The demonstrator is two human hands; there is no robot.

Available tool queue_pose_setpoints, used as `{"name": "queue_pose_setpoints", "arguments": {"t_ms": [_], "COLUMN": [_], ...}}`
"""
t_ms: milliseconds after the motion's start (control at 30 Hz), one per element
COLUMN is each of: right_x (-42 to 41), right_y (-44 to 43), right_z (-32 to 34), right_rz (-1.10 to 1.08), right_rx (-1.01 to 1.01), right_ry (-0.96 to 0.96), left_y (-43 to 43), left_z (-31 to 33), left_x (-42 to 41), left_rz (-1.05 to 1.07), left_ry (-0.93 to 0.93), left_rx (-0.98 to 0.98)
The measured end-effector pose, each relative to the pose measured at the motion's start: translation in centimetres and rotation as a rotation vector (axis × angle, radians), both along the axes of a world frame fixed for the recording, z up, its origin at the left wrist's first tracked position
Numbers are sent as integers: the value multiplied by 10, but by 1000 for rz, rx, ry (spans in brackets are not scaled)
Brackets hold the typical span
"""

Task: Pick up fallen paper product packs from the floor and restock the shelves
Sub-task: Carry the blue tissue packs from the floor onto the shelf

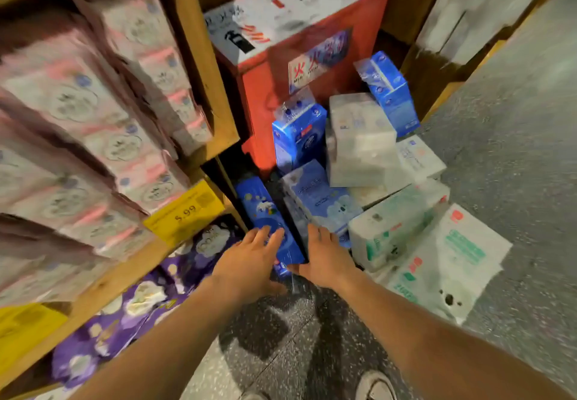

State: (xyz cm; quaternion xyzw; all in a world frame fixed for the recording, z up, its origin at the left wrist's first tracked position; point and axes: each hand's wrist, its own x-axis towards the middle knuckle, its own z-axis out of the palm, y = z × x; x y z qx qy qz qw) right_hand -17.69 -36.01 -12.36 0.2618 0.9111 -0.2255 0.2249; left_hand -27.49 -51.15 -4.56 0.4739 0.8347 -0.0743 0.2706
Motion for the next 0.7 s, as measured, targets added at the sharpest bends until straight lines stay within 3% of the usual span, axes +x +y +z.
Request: {"name": "queue_pose_setpoints", "arguments": {"t_ms": [200,333,433,567,700], "right_x": [-32,-48,-58,-58,-29], "right_y": [3,-22,-35,-29,11], "right_z": [-130,-183,-207,-200,-125], "right_rz": [3,-207,-206,-228,-201], "right_rx": [-57,-279,-115,-101,-145], "right_ry": [-21,47,51,58,87], "left_y": [3,-13,-21,-26,-22], "left_z": [-128,-172,-176,-166,-119], "left_x": [-25,-43,-51,-51,-39], "left_rz": [15,17,-11,-52,-48], "left_ry": [-3,23,35,33,17], "left_rx": [-73,-97,-55,-28,-31]}}
